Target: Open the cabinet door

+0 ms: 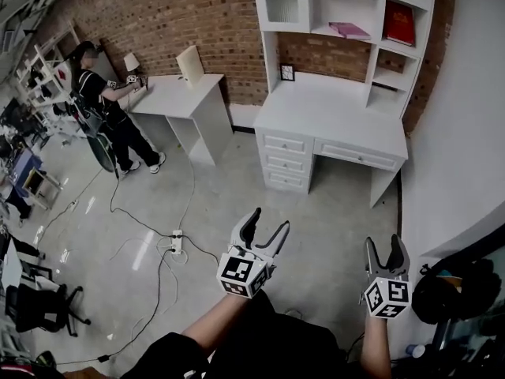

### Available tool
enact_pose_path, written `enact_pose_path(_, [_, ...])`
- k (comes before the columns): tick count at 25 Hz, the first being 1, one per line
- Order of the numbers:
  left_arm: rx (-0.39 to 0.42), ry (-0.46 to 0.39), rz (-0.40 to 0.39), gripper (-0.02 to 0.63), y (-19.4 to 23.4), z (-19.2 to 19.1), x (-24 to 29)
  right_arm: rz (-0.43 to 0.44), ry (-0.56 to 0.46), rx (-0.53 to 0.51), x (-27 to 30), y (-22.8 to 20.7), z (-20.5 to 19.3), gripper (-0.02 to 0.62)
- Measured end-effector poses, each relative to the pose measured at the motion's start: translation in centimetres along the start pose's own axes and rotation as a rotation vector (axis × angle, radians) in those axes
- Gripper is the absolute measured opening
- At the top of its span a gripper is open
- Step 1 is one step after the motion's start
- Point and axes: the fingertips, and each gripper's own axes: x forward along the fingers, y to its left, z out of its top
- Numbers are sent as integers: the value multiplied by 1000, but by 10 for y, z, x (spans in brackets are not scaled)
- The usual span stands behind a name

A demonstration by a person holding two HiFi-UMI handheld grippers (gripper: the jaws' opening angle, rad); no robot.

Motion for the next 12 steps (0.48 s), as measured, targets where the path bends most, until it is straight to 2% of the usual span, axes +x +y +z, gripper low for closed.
enact_pose_path(7, [-2, 70, 16, 299, 21, -14, 0, 119, 89, -13, 28, 34, -24, 299])
enact_pose_path(12, [2, 74, 4, 299, 40, -21, 19, 94, 88, -8, 52, 37, -25, 299])
